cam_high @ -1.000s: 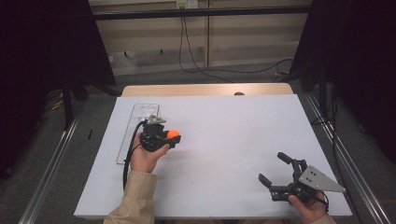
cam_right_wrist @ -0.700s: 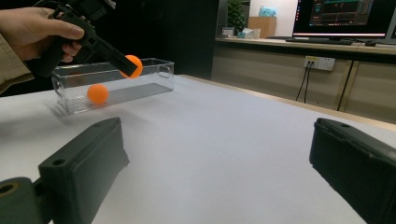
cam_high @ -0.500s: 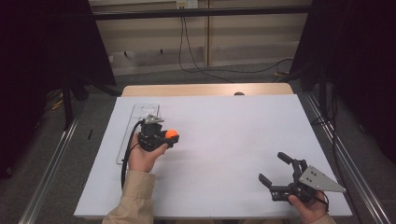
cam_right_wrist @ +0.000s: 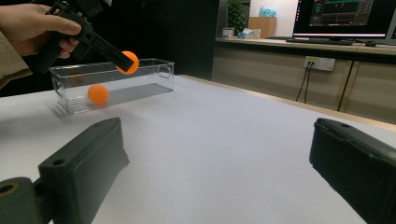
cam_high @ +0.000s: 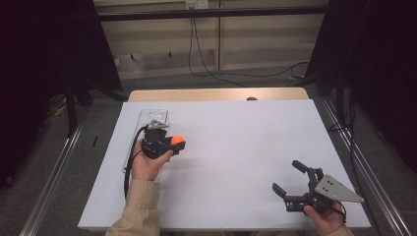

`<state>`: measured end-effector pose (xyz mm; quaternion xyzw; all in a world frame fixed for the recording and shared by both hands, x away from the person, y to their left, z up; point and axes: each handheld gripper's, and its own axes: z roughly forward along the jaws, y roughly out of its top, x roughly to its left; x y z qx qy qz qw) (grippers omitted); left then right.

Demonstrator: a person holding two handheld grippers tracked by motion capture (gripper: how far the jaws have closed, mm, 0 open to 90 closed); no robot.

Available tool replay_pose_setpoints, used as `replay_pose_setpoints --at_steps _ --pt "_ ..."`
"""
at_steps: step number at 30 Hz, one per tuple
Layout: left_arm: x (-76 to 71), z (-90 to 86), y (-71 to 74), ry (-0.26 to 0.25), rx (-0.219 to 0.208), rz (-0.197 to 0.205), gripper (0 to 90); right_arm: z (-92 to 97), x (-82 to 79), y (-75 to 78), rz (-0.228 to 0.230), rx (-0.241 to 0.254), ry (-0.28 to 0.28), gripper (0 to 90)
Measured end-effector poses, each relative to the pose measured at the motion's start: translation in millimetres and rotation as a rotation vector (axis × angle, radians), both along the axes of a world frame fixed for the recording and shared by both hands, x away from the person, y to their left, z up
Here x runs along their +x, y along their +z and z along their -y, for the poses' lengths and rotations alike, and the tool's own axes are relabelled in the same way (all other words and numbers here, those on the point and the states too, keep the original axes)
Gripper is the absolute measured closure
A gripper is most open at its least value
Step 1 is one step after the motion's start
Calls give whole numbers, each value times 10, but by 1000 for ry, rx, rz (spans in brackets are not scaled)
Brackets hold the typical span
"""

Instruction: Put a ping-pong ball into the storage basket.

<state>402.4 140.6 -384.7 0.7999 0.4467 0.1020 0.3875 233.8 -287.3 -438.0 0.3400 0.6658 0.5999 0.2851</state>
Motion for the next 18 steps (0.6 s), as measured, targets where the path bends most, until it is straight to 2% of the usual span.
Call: replay_pose_setpoints --at_steps 12,18 --pt "2 -57 25 5 4 5 509 0 1 0 0 0 0 28" --pt "-6 -78 38 20 -14 5 509 0 1 0 0 0 0 28"
